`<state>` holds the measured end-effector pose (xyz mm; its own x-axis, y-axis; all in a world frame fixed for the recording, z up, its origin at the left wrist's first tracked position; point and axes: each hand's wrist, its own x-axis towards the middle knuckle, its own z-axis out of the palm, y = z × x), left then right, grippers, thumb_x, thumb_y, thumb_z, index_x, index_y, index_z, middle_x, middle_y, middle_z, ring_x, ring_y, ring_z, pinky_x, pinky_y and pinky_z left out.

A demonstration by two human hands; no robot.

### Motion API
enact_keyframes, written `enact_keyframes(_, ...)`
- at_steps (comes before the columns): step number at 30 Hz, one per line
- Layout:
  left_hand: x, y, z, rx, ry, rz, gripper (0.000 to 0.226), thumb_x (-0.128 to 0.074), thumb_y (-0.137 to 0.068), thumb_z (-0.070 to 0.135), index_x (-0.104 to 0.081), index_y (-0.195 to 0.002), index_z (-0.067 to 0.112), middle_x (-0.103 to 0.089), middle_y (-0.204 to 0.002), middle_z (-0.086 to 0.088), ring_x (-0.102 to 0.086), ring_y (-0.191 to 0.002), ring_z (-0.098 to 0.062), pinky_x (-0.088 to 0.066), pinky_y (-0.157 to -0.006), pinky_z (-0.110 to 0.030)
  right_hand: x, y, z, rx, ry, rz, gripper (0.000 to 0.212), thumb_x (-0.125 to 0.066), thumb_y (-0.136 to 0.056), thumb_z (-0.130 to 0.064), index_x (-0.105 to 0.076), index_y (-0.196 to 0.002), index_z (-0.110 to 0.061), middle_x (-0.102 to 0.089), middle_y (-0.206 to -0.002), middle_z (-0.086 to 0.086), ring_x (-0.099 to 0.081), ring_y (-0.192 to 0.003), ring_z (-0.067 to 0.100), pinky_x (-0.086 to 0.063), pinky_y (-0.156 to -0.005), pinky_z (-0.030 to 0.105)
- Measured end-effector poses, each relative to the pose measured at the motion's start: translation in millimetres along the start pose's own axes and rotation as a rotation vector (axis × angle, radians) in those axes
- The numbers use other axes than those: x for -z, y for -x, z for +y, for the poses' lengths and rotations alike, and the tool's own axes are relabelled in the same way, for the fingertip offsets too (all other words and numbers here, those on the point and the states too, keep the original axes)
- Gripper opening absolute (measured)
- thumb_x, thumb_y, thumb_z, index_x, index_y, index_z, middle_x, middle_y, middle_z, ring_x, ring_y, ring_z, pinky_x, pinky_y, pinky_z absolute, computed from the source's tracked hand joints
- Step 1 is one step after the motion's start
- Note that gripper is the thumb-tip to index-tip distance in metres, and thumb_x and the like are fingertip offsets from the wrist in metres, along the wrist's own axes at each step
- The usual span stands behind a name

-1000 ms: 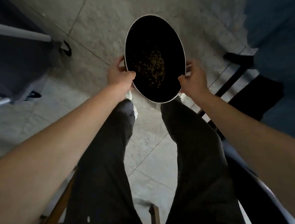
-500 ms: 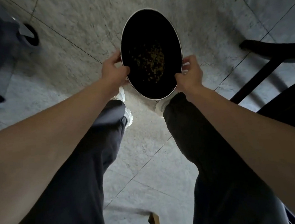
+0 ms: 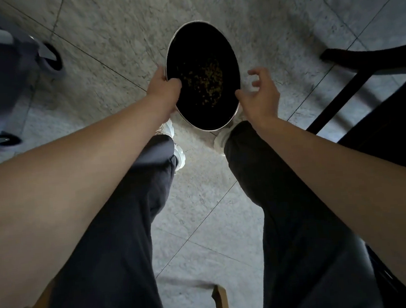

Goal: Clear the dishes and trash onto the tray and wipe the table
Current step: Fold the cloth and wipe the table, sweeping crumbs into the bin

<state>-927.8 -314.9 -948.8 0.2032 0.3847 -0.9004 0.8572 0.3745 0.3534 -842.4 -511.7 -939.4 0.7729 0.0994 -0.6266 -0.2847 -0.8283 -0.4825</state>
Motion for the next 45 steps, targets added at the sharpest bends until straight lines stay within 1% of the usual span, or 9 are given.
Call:
enact_keyframes(2,3,25,14,-0.118,-0.113,0.021,0.078,-0.054,-0.094,0.023,-0.016,-0.161,0.036,-0.039,-0.159,0.006,-0.049,-0.134,-0.015,-0.044,-0.106,-0.026,22,15,-14,0.107,0.04,-0.004,0.043,-0.073,-0.091,-0.027,-0.059,-0.131,-0.03,-0.058,-0.129,0.002,-0.056,-0.119,0.019,-0.041,-0.089,0.013)
enact_keyframes(5,5,77,33,-0.383,-0.336,-0.005,0.079,-0.054,-0.096,0.032,-0.011,-0.162,0.03,-0.012,-0.17,-0.002,-0.019,-0.155,-0.022,-0.019,-0.125,-0.036,62,44,-44,0.244,0.121,-0.018,0.047,-0.07,-0.095,-0.034,-0.058,-0.14,-0.028,-0.05,-0.149,0.002,-0.041,-0.14,0.024,-0.03,-0.109,0.024)
enact_keyframes(8,13,134,52,-0.54,-0.59,-0.014,0.075,-0.045,-0.096,0.049,-0.011,-0.161,0.035,-0.004,-0.171,-0.003,-0.002,-0.156,-0.034,-0.012,-0.124,-0.049,103,77,-75,0.294,0.203,-0.024,0.058,-0.068,-0.095,-0.045,-0.052,-0.149,-0.032,-0.034,-0.166,0.004,-0.026,-0.154,0.028,-0.026,-0.123,0.045)
enact_keyframes(15,50,256,119,-0.868,-0.993,0.076,0.074,-0.026,-0.092,0.071,-0.007,-0.159,0.046,0.0,-0.171,0.005,0.006,-0.156,-0.036,-0.003,-0.122,-0.064,190,172,-136,0.48,0.382,0.096,0.074,-0.069,-0.088,-0.063,-0.046,-0.154,-0.038,-0.025,-0.171,0.002,-0.016,-0.158,0.031,-0.028,-0.123,0.056)
enact_keyframes(27,-19,453,267,-1.394,-1.027,0.01,0.08,-0.041,-0.089,0.066,-0.016,-0.16,0.041,-0.006,-0.171,0.005,0.003,-0.156,-0.036,-0.007,-0.124,-0.059,380,282,-142,0.455,0.144,0.589,0.08,-0.07,-0.085,-0.064,-0.04,-0.156,-0.04,-0.026,-0.17,0.001,-0.019,-0.158,0.029,-0.032,-0.121,0.056)
enact_keyframes(33,-90,479,300,-1.269,-1.03,-0.189,0.084,-0.049,-0.093,0.05,-0.008,-0.163,0.029,-0.003,-0.171,0.009,0.007,-0.157,-0.027,-0.009,-0.126,-0.054,447,283,-96,0.048,-0.124,0.597,0.081,-0.066,-0.088,-0.063,-0.031,-0.158,-0.041,-0.036,-0.163,-0.005,-0.039,-0.146,0.02,-0.043,-0.108,0.042)
enact_keyframes(37,-134,484,316,-1.032,-0.926,-0.228,0.063,-0.052,-0.099,0.038,-0.03,-0.157,0.026,-0.027,-0.167,-0.005,-0.022,-0.154,-0.024,-0.023,-0.119,-0.038,459,272,-67,-0.206,-0.322,0.457,0.088,-0.065,-0.09,-0.061,-0.026,-0.161,-0.027,-0.06,-0.142,0.0,-0.059,-0.128,0.024,-0.048,-0.106,0.043)
enact_keyframes(41,-168,478,328,-0.942,-0.888,-0.182,0.02,-0.055,-0.096,0.031,-0.052,-0.11,0.016,-0.059,-0.112,-0.007,-0.054,-0.106,-0.028,-0.037,-0.08,-0.036,457,252,-55,-0.368,-0.937,0.363,0.08,-0.077,-0.089,-0.043,-0.042,-0.154,-0.011,-0.066,-0.126,0.003,-0.073,-0.102,0.017,-0.061,-0.093,0.038)
enact_keyframes(45,-183,461,338,-0.744,-0.734,-0.119,0.064,-0.064,-0.089,0.038,-0.05,-0.139,0.002,-0.063,-0.13,-0.013,-0.056,-0.122,-0.031,-0.044,-0.09,-0.039,457,238,-57,-0.388,-1.27,0.336,0.065,-0.079,-0.09,-0.025,-0.049,-0.144,-0.004,-0.067,-0.125,0.011,-0.075,-0.1,0.02,-0.062,-0.073,0.028)
